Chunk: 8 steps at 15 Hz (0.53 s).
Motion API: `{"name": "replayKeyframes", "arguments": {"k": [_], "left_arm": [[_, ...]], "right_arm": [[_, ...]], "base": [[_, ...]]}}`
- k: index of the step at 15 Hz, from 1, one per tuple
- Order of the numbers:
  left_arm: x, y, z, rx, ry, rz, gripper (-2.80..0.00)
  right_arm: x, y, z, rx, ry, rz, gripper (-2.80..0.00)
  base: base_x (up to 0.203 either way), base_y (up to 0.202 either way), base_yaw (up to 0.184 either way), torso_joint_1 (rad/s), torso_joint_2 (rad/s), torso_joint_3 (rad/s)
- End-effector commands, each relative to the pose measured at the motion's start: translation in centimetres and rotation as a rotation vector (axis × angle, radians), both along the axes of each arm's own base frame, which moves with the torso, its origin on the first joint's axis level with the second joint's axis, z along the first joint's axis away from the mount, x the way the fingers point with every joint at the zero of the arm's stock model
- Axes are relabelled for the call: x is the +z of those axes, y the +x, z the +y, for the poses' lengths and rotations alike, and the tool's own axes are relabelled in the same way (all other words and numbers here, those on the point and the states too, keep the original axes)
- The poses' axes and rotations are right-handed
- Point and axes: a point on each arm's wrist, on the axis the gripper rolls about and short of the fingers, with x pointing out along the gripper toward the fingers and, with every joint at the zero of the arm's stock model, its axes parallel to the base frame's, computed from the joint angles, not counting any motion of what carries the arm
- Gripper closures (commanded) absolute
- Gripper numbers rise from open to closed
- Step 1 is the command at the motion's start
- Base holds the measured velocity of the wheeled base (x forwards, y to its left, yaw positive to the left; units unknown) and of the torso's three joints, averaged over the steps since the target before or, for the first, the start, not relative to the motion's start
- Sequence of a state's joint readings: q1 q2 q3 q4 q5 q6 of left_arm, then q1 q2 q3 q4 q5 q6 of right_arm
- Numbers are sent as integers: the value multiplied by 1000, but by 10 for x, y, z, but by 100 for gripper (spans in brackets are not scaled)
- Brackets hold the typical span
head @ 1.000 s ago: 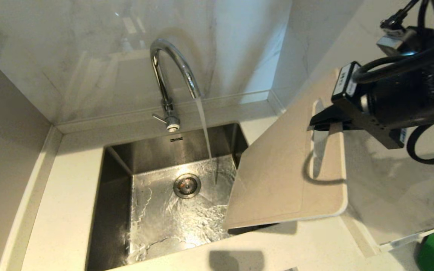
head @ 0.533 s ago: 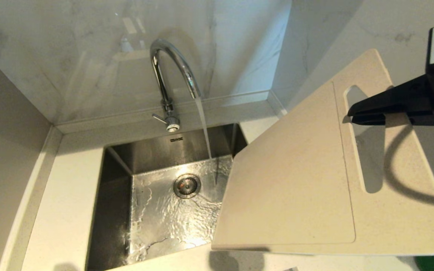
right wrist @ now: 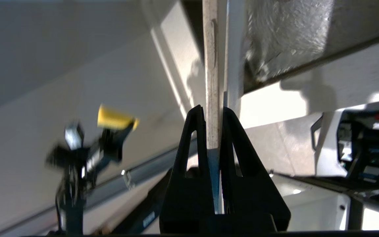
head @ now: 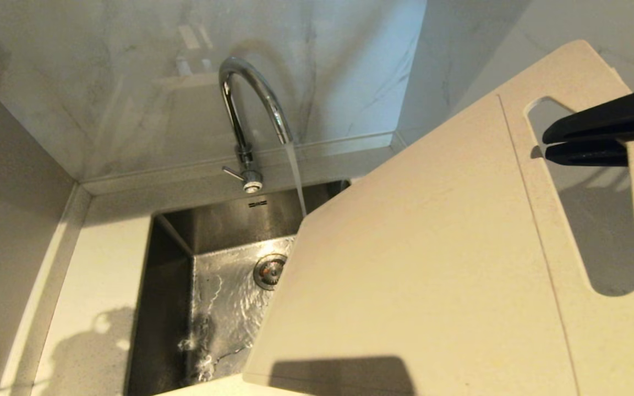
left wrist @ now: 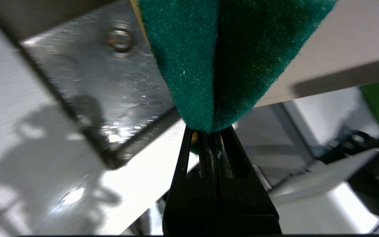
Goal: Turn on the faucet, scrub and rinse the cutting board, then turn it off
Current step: Scrub the cutting board underwater
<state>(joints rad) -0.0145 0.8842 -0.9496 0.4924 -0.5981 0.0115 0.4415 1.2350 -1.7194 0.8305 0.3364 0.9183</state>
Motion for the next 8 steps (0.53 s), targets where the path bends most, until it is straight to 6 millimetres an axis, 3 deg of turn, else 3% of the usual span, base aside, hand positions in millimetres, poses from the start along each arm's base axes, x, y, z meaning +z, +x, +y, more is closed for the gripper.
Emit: {"name": "replayKeyframes", "arguments": {"k": [1, 5, 8], "left_arm": [[3, 58, -7, -96, -27, 124, 0], [40, 115, -33, -194, -109, 138, 0], [49, 138, -67, -280, -196, 240, 0]], "right_arm": [[-2, 8, 5, 52, 16, 23, 0], [-1, 10, 9, 163, 53, 39, 0], [-5, 9, 8, 163, 47, 55, 0]], "base": [[0, 0, 0, 0, 0, 0], [0, 0, 0, 0, 0, 0], [0, 0, 0, 0, 0, 0]]}}
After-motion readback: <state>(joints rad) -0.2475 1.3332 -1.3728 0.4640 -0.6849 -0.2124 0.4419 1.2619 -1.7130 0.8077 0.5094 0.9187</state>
